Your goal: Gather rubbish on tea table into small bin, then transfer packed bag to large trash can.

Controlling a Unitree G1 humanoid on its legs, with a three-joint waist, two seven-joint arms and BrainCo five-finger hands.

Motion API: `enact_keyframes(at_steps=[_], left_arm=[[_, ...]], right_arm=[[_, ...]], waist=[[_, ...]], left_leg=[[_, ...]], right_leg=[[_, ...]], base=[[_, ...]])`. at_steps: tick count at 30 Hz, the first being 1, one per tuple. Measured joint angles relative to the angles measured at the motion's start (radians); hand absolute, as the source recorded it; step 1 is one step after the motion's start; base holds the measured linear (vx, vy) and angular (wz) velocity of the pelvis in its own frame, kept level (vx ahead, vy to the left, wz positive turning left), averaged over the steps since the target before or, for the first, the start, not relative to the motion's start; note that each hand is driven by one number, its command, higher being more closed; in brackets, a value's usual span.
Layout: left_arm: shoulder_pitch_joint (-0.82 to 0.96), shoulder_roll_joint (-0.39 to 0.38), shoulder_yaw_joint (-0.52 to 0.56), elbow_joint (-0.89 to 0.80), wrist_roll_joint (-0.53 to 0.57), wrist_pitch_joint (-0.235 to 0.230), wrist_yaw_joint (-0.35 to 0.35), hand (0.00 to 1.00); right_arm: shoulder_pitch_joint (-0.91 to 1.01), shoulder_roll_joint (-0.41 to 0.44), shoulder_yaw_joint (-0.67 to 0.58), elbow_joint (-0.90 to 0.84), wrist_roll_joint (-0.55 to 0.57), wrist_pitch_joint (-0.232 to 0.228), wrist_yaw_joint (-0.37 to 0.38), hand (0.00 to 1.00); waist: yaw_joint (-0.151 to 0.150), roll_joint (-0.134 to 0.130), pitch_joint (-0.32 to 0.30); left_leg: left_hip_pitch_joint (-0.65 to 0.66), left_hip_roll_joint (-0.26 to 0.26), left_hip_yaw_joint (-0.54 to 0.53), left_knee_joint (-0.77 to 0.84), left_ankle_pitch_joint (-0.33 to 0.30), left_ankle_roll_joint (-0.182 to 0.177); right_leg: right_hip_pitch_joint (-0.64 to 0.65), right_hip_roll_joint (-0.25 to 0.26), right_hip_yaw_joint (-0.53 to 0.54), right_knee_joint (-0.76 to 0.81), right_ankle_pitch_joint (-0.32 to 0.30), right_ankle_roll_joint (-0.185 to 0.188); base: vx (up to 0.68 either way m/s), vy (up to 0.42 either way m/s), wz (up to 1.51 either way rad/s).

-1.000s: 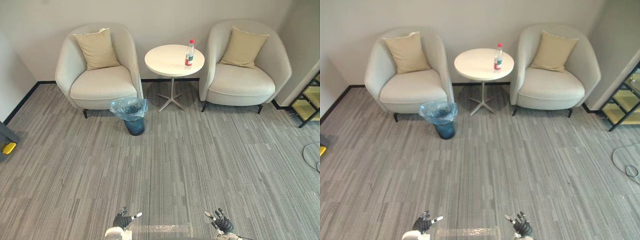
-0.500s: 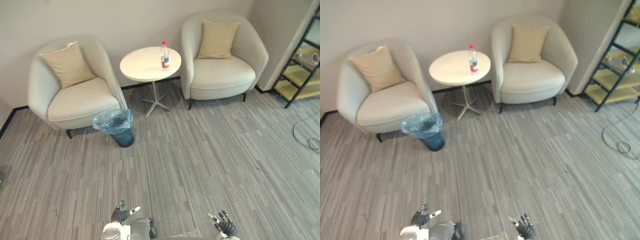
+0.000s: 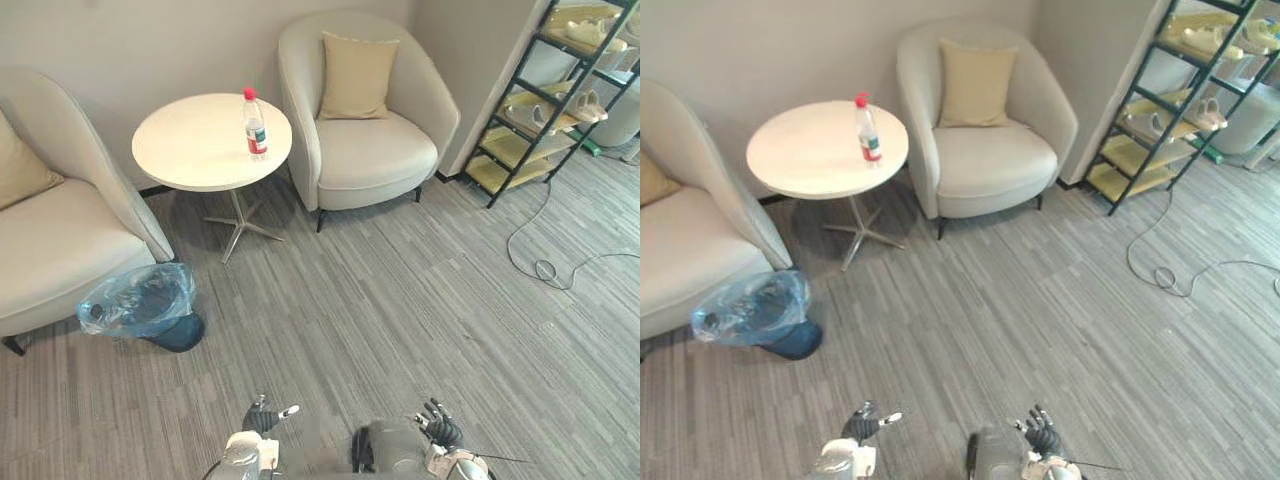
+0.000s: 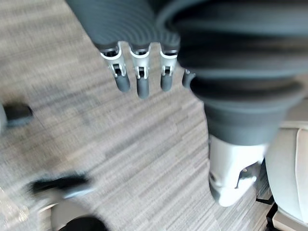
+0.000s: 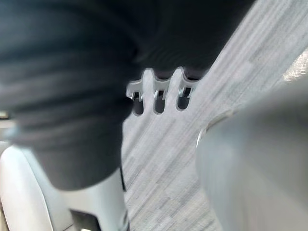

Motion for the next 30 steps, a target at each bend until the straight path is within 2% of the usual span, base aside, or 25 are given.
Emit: enact_keyframes(at_steps=[1, 2, 3, 4, 5, 6, 8, 9, 11, 12, 13, 14, 15, 16, 17, 18, 20, 22, 23, 24, 25, 27, 28, 29, 30], left_arm=[[-0.001, 0.0, 0.005, 0.003, 0.0, 0.001, -0.002, 0.0], [-0.001, -0.029, 0.019, 0.007, -0.002, 0.0, -0.006, 0.0], [-0.003, -0.047, 0.023, 0.0, -0.003, -0.001, -0.012, 0.0], [-0.004, -0.059, 0.032, -0.003, -0.005, -0.003, -0.013, 0.0], [0.002, -0.079, 0.073, -0.004, -0.011, -0.004, -0.016, 0.0], [0.012, -0.083, 0.096, -0.032, -0.013, -0.003, -0.021, 0.0], [0.024, -0.087, 0.123, -0.072, -0.014, -0.006, -0.019, 0.0], [0.031, -0.088, 0.126, -0.094, -0.014, -0.009, -0.018, 0.0], [0.025, -0.086, 0.115, -0.099, -0.011, -0.012, -0.022, 0.0], [0.017, -0.086, 0.111, -0.1, -0.009, -0.019, -0.022, 0.0], [0.014, -0.085, 0.108, -0.101, -0.009, -0.021, -0.022, 0.0], [0.011, -0.085, 0.1, -0.101, -0.009, -0.023, -0.021, 0.0], [0.007, -0.083, 0.082, -0.1, -0.009, -0.026, -0.021, 0.0], [0.007, -0.083, 0.082, -0.1, -0.009, -0.029, -0.02, 0.0], [0.004, -0.082, 0.083, -0.1, -0.009, -0.03, -0.02, 0.0], [-0.003, -0.064, 0.084, -0.09, -0.009, -0.027, -0.02, 0.0], [-0.004, -0.058, 0.081, -0.088, -0.008, -0.029, -0.02, 0.0], [-0.009, -0.059, 0.071, -0.07, -0.009, -0.028, -0.02, 0.0], [-0.009, -0.057, 0.066, -0.064, -0.01, -0.027, -0.02, 0.0], [-0.009, -0.042, 0.034, -0.041, -0.012, -0.025, -0.019, 0.0], [-0.012, -0.03, 0.013, -0.028, -0.011, -0.023, -0.019, 0.0], [-0.014, -0.024, 0.006, -0.019, -0.012, -0.021, -0.018, 0.0], [-0.014, -0.024, 0.006, -0.019, -0.012, -0.021, -0.017, 0.0], [-0.009, -0.026, 0.009, -0.017, -0.02, -0.021, -0.015, 0.0], [-0.009, -0.027, 0.012, -0.017, -0.021, -0.021, -0.015, 0.0]], right_arm=[[-0.001, 0.001, -0.004, -0.002, 0.005, -0.001, 0.001, 0.0], [-0.031, -0.016, -0.005, 0.0, -0.002, -0.005, 0.002, 0.0], [-0.033, -0.025, -0.008, 0.001, -0.002, -0.007, 0.006, 0.0], [-0.033, -0.026, -0.014, 0.001, -0.002, -0.008, 0.007, 0.0], [-0.031, -0.029, -0.023, -0.002, -0.001, -0.007, 0.003, 0.0], [-0.021, -0.031, -0.023, -0.007, -0.001, -0.007, 0.001, 0.0], [0.008, -0.022, -0.019, -0.034, -0.001, -0.005, 0.0, 0.0], [0.03, -0.005, -0.019, -0.045, -0.001, -0.009, 0.0, 0.0], [0.03, 0.001, -0.016, -0.036, 0.0, -0.007, -0.001, 0.0], [0.03, 0.0, -0.009, -0.035, -0.001, -0.006, -0.002, 0.0], [0.03, -0.001, -0.007, -0.033, -0.001, -0.006, -0.002, 0.0], [0.032, -0.001, -0.004, -0.032, -0.002, -0.006, -0.002, 0.0], [0.037, -0.004, -0.002, -0.028, -0.002, -0.006, -0.002, 0.0], [0.037, -0.006, 0.003, -0.018, -0.003, -0.004, -0.002, 0.0], [0.032, -0.002, 0.007, -0.012, -0.002, -0.002, -0.003, 0.0], [0.024, 0.02, 0.018, -0.003, -0.003, 0.0, -0.003, 0.0], [0.019, 0.026, 0.02, 0.01, -0.008, 0.001, -0.002, 0.0], [0.01, 0.02, 0.031, 0.013, -0.03, 0.0, 0.001, 0.0], [0.01, 0.021, 0.031, 0.01, -0.033, 0.0, 0.002, 0.0], [0.013, 0.025, 0.029, 0.006, -0.04, -0.005, 0.007, 0.0], [0.016, 0.027, 0.03, 0.002, -0.04, -0.009, 0.013, 0.0], [0.022, 0.019, 0.037, -0.007, -0.042, -0.013, 0.024, 0.0], [0.022, 0.019, 0.037, -0.008, -0.042, -0.014, 0.024, 0.0], [0.026, 0.012, 0.037, -0.031, -0.043, -0.03, 0.023, 0.0], [0.026, 0.006, 0.036, -0.036, -0.044, -0.034, 0.023, 0.0]], waist=[[-0.003, -0.004, 0.002], [-0.006, 0.047, 0.012], [-0.009, 0.071, 0.012], [-0.009, 0.078, 0.016], [-0.006, 0.086, 0.029], [-0.004, 0.091, 0.039], [0.012, 0.077, 0.049], [0.021, 0.057, 0.047], [0.024, 0.044, 0.051], [0.03, 0.041, 0.053], [0.034, 0.041, 0.054], [0.04, 0.039, 0.055], [0.051, 0.04, 0.055], [0.065, 0.04, 0.054], [0.071, 0.033, 0.054], [0.063, -0.006, 0.042], [0.065, -0.025, 0.042], [0.066, -0.022, 0.041], [0.066, -0.026, 0.04], [0.055, -0.036, 0.039], [0.049, -0.043, 0.034], [0.041, -0.041, 0.029], [0.04, -0.04, 0.029], [0.029, -0.019, 0.034], [0.026, -0.013, 0.035]], left_leg=[[0.017, 0.002, -0.016, 0.001, -0.013, -0.019], [0.027, 0.044, -0.047, 0.03, -0.023, -0.037], [-0.029, 0.061, -0.077, 0.145, -0.018, -0.044], [-0.063, 0.071, -0.091, 0.216, -0.01, -0.054], [-0.181, 0.118, -0.108, 0.464, 0.045, -0.078], [-0.26, 0.17, -0.102, 0.678, 0.045, -0.082], [-0.314, 0.212, -0.054, 0.824, 0.035, -0.088], [-0.37, 0.219, 0.0, 0.848, 0.03, -0.081], [-0.429, 0.195, 0.051, 0.748, 0.011, -0.058], [-0.46, 0.152, 0.077, 0.574, 0.004, -0.054], [-0.467, 0.125, 0.084, 0.472, 0.012, -0.049], [-0.475, 0.092, 0.087, 0.351, 0.038, -0.048], [-0.469, 0.047, 0.101, 0.156, 0.151, -0.033], [-0.453, 0.04, 0.102, 0.124, 0.26, -0.009], [-0.449, 0.031, 0.106, 0.118, 0.264, 0.006], [-0.434, -0.007, 0.109, 0.101, 0.252, 0.022], [-0.432, -0.022, 0.119, 0.109, 0.22, 0.03], [-0.354, -0.04, 0.133, 0.069, 0.18, 0.035], [-0.329, -0.048, 0.132, 0.053, 0.174, 0.036], [-0.258, -0.073, 0.123, 0.024, 0.141, 0.045], [-0.222, -0.081, 0.105, 0.018, 0.123, 0.047], [-0.163, -0.072, 0.084, 0.003, 0.1, 0.042], [-0.161, -0.071, 0.083, 0.002, 0.1, 0.041], [-0.123, -0.039, 0.069, -0.008, 0.087, 0.022], [-0.115, -0.028, 0.066, -0.013, 0.085, 0.019]], right_leg=[[-0.003, -0.002, 0.004, 0.039, 0.019, -0.002], [-0.004, 0.007, -0.043, 0.119, -0.057, -0.021], [0.008, 0.005, -0.069, 0.128, -0.093, -0.031], [0.024, 0.005, -0.083, 0.122, -0.102, -0.037], [0.095, 0.017, -0.113, 0.074, -0.12, -0.046], [0.182, 0.04, -0.14, 0.012, -0.126, -0.056], [0.29, 0.054, -0.164, -0.054, -0.131, -0.068], [0.378, 0.056, -0.181, -0.118, -0.138, -0.073], [0.446, 0.053, -0.2, -0.182, -0.133, -0.069], [0.481, 0.052, -0.207, -0.22, -0.132, -0.065], [0.497, 0.05, -0.209, -0.237, -0.132, -0.063], [0.514, 0.047, -0.21, -0.251, -0.135, -0.058], [0.54, 0.051, -0.206, -0.278, -0.145, -0.04], [0.558, 0.056, -0.184, -0.29, -0.153, -0.027], [0.565, 0.05, -0.17, -0.291, -0.159, -0.019], [0.57, 0.014, -0.148, -0.291, -0.166, -0.006], [0.548, -0.011, -0.135, -0.239, -0.18, 0.017], [0.439, -0.042, -0.077, 0.076, -0.194, 0.044], [0.408, -0.053, -0.068, 0.168, -0.187, 0.052], [0.321, -0.088, -0.046, 0.411, -0.177, 0.08], [0.29, -0.104, -0.051, 0.502, -0.207, 0.075], [0.223, -0.129, -0.114, 0.527, -0.264, 0.046], [0.219, -0.129, -0.116, 0.523, -0.266, 0.045], [0.146, -0.112, -0.141, 0.394, -0.279, 0.035], [0.127, -0.098, -0.136, 0.35, -0.278, 0.035]], base=[[0.48, -0.266, 0.62], [0.44, -0.28, 0.62], [0.4, -0.278, 0.61], [0.39, -0.322, 0.77], [0.4, -0.309, 0.69], [0.4, -0.298, 0.61], [0.36, -0.242, 0.26], [0.39, -0.248, 0.27], [0.3, -0.154, 0.23], [0.24, -0.056, 0.12], [0.31, -0.022, 0.08], [0.41, 0.054, 0.0], [0.43, 0.089, -0.19], [0.38, 0.112, -0.28], [0.43, 0.125, -0.26], [0.44, 0.12, -0.06], [0.39, 0.116, -0.01], [0.37, 0.166, -0.13], [0.32, 0.145, 0.01], [0.26, 0.08, 0.21], [0.4, 0.091, 0.41], [0.32, 0.008, 0.37], [0.3, -0.028, 0.33], [0.36, -0.062, 0.25], [0.4, -0.088, 0.26]])
